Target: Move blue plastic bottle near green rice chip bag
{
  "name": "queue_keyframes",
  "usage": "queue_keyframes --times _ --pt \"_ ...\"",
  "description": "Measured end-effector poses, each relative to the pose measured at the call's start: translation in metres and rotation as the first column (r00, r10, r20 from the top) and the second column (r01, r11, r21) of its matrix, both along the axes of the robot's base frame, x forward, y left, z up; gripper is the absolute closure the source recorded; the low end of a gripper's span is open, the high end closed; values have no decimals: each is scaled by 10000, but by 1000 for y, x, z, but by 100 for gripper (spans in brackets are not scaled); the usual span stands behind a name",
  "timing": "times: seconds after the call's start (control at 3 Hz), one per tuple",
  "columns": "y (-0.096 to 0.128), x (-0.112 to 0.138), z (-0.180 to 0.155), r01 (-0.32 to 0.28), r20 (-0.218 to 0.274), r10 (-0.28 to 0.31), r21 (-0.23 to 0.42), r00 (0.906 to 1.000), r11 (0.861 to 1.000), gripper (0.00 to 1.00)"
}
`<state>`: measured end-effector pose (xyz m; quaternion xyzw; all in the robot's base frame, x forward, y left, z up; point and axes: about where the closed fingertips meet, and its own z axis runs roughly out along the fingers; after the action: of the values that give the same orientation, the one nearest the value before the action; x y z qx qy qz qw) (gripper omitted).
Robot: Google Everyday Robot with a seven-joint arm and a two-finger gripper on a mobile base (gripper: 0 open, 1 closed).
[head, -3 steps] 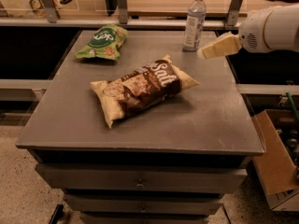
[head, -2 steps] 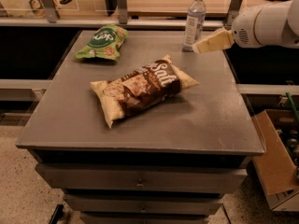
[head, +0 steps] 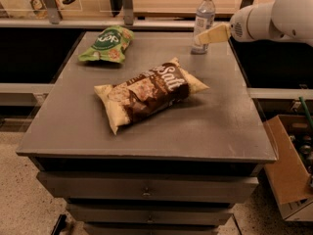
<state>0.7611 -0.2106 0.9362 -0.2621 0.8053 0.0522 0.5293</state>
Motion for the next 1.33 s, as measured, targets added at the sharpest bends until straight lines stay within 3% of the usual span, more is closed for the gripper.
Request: queue_keyframes --times 0.33,1.33 --pt "0 0 0 -1 -1 1 0 10000 10000 0" --pt "-11 39 -25 176 329 -195 570 9993 9982 0"
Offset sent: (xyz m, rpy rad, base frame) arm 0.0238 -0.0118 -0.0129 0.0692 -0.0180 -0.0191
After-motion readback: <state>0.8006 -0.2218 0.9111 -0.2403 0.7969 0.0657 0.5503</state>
